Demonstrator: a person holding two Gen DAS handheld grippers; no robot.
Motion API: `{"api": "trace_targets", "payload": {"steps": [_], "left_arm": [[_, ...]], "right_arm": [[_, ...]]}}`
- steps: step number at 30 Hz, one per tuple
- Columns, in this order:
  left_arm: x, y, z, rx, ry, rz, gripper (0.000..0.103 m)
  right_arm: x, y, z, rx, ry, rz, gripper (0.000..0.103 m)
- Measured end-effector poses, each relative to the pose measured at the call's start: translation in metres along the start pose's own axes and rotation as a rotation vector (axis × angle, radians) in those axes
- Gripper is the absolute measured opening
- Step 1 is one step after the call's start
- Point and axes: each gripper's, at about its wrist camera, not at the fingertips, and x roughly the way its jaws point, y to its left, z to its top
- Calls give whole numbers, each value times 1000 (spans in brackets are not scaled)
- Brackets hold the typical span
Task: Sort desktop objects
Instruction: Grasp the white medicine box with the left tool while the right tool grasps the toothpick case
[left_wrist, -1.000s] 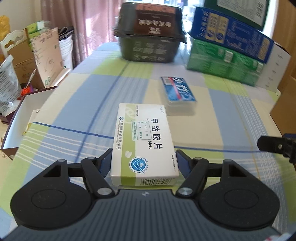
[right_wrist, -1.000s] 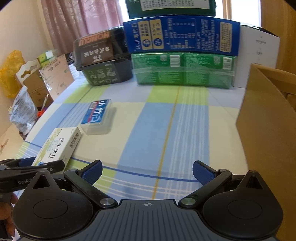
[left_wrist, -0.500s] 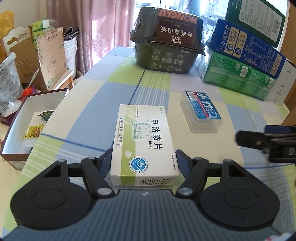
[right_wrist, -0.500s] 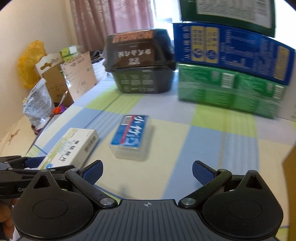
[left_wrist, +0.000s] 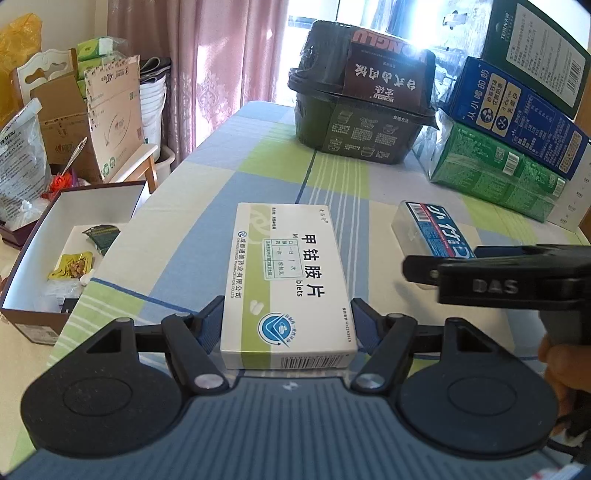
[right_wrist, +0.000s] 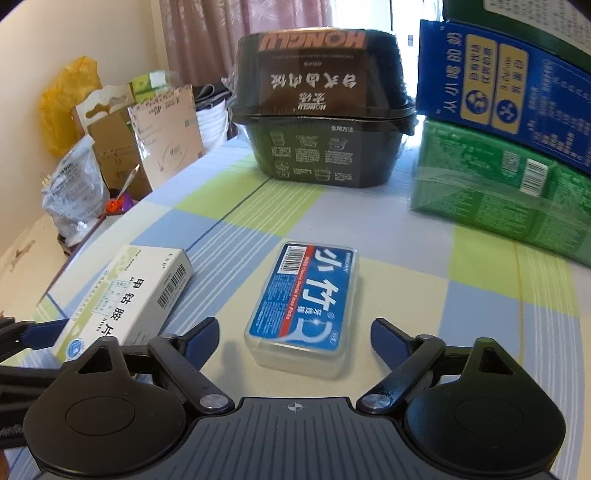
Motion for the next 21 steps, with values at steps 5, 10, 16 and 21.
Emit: {"api": "trace_targets", "payload": {"steps": [5, 10, 16, 21], "left_arm": [[1, -3, -2, 23, -13, 9, 67], [0, -8, -3, 33, -2, 10, 67], [-10, -26, -13, 60, 25, -13, 67], [-34, -54, -39, 137, 66, -56, 67]], "right_arm": [[0, 2, -3, -25, 9, -14, 58], [-14, -2, -10, -28, 20, -36, 54], [-56, -17, -37, 14, 53, -62, 54], [-106, -27, -59, 77, 103, -87, 54]]}}
